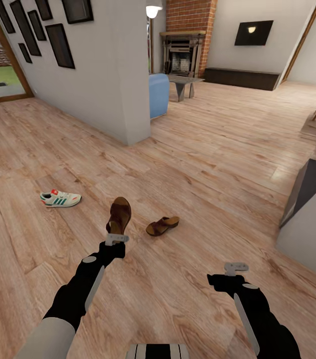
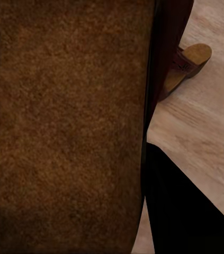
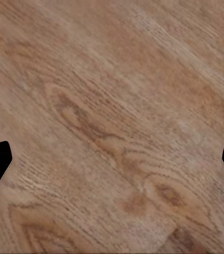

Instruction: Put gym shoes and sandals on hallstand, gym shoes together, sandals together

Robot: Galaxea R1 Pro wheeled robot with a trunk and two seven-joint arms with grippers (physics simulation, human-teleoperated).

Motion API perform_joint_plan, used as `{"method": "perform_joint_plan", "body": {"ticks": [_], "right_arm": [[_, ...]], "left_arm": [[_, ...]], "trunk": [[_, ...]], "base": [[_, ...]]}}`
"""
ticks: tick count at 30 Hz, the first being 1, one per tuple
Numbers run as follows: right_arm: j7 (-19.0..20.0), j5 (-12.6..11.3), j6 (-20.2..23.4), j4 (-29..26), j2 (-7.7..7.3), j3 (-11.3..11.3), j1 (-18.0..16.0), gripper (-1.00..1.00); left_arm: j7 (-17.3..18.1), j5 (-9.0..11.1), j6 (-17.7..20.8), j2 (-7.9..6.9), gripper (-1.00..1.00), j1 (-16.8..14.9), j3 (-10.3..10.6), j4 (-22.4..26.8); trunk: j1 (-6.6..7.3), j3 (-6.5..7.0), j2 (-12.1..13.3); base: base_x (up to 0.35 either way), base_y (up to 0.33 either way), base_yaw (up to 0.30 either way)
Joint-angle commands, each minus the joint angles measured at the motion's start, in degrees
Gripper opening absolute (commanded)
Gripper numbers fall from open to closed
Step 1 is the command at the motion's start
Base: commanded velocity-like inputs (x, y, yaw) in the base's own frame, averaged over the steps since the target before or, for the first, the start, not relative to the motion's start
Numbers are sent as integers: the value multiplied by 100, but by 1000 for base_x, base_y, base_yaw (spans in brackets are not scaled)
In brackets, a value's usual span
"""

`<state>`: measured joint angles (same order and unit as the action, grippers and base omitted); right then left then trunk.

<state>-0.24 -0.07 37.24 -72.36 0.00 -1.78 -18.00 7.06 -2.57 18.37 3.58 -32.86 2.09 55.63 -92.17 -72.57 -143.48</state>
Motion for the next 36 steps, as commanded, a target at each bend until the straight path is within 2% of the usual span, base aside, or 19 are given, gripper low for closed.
{"method": "perform_joint_plan", "body": {"ticks": [1,19,28,36], "right_arm": [[-2,-2,29,-7,0,-3,-2,100],[-2,-19,29,-7,0,-7,-2,100],[-2,-19,29,-7,0,-7,-2,100],[-2,-19,29,-7,0,-7,-2,100]], "left_arm": [[33,-46,39,2,-100,-1,-7,9],[33,-36,61,2,-100,0,-7,10],[33,-27,61,2,-100,0,-7,10],[33,-32,61,2,-100,-1,-7,10]], "trunk": [[3,28,0],[49,598,24],[247,845,385],[247,863,385]], "base": [[0,0,0],[0,0,0],[0,0,0],[0,0,0]]}}
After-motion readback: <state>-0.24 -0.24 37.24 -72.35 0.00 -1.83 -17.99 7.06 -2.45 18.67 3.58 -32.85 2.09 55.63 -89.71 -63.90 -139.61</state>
